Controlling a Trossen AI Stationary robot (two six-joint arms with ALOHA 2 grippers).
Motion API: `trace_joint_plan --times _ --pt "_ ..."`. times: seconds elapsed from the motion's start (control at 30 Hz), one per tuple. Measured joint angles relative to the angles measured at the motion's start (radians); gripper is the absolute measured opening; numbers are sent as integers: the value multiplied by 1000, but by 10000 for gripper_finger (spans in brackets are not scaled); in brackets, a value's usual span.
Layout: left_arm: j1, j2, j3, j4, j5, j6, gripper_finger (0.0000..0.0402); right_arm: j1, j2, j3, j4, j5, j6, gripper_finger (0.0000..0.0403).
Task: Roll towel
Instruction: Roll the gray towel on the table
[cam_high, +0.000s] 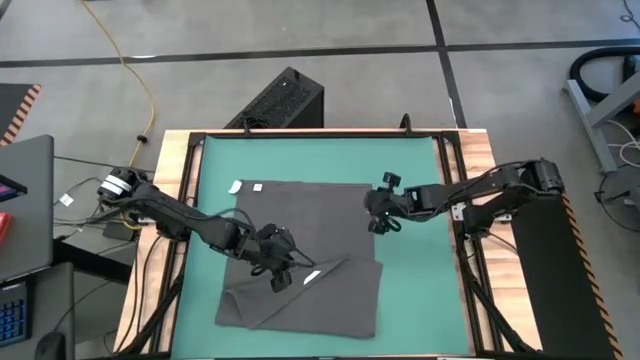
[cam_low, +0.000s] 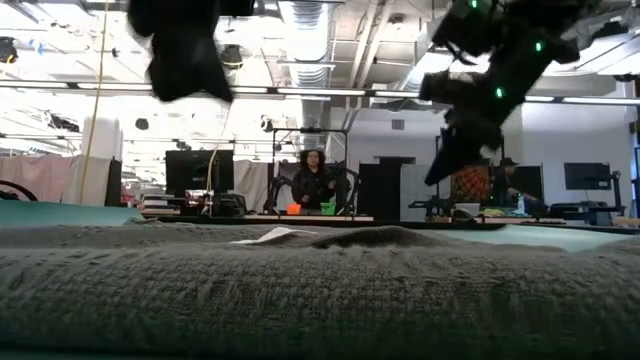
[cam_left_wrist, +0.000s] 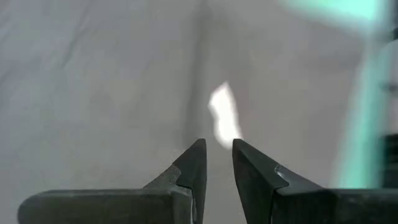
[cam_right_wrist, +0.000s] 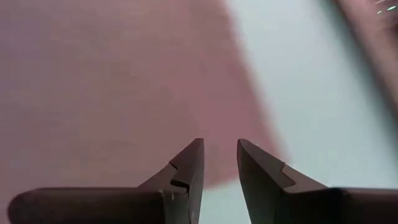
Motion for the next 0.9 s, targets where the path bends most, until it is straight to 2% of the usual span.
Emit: trace_joint_plan --times 0.07,0.17,0.2,0.27,0.37,0.47,0.6,0.7,0.8,0.9 --pt "1 -55 42 -17 47 41 66 28 -5 32 -11 -170 27 119" --pt "-23 -135 105 -137 64 90 58 84 -20 83 -11 -377 125 119" --pt "-40 -162 121 -187 70 114 53 104 -21 98 -14 -428 169 119" --pt "-88 -200 147 -268 95 181 40 158 -20 116 -31 -466 272 119" --pt "-212 -221 163 -330 109 247 26 260 -18 120 -53 -450 399 119" --pt "-351 -200 165 -319 99 256 25 380 -18 121 -62 -354 494 119" --pt "-492 -141 165 -320 32 218 32 510 -18 121 -69 -245 596 119" --pt "-539 -114 165 -299 -18 172 42 571 -18 121 -70 -230 685 119" --pt "-547 -108 165 -270 17 168 59 612 -18 121 -90 -223 769 119" --pt "-538 -110 165 -238 23 168 86 634 -18 121 -136 -174 829 130"
